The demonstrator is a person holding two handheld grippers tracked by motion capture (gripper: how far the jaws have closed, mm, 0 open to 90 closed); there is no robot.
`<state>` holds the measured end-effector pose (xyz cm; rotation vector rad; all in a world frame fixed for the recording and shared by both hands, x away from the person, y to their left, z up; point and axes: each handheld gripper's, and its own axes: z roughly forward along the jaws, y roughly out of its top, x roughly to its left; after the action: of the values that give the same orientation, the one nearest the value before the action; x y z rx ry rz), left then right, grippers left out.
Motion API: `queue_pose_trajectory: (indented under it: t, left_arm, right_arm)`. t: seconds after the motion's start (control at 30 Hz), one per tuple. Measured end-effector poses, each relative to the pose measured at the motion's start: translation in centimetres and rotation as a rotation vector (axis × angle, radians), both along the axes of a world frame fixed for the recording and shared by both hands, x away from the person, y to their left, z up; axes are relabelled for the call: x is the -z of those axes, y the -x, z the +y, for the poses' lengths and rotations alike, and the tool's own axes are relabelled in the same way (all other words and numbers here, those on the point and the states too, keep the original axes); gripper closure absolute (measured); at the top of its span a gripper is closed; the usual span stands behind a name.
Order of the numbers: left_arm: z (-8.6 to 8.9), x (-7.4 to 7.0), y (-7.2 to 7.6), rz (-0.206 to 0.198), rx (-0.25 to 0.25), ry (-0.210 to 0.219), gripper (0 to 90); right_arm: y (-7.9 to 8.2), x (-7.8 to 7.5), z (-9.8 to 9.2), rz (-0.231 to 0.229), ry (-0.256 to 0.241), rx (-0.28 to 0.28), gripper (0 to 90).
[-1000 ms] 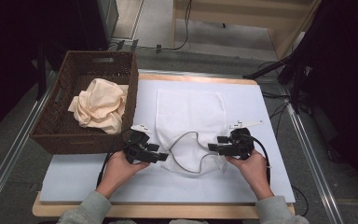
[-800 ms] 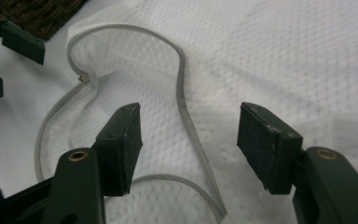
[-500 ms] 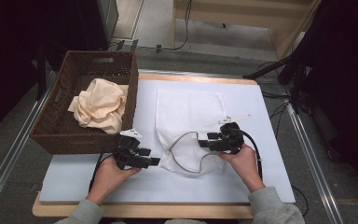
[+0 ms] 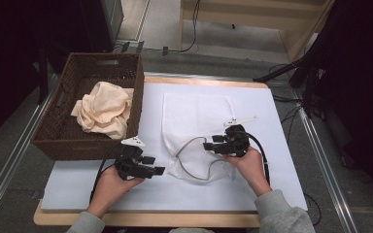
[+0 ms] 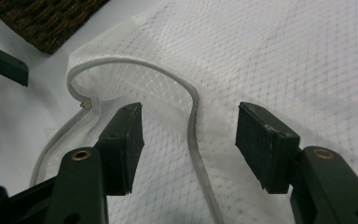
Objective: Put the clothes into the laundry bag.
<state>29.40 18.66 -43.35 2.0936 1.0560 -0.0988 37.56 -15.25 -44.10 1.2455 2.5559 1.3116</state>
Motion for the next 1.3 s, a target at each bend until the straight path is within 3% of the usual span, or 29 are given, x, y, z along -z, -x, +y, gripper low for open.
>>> queue_pose_trajectory:
  t: [0.33,0.63,0.87,0.97,1.23,1.3]
  left_arm:
    - [0.3,0.2,0.5,0.0,-0.019,0.0,37.2]
    - [0.4,0.1,0.6,-0.009,-0.024,0.0,37.4]
    - [0.3,0.0,0.7,-0.017,-0.011,-0.003,37.7]
    - [0.2,-0.1,0.7,-0.021,-0.009,0.003,37.8]
    - [0.2,-0.2,0.7,-0.026,-0.004,0.007,38.0]
    - [0.1,-0.2,0.7,-0.025,0.002,0.009,38.2]
  right_arm:
    - [-0.9,0.5,1.3,0.006,0.02,-0.004,42.3]
    - [-2.1,1.9,3.2,0.016,0.071,0.001,48.1]
    - [-2.4,2.1,3.5,0.041,0.086,0.016,75.7]
    - [-2.5,1.9,3.4,0.044,0.084,0.035,84.2]
    - [-2.5,0.0,3.0,-0.034,0.068,0.052,86.6]
    - [-2.4,-1.1,2.6,-0.053,0.039,0.065,86.7]
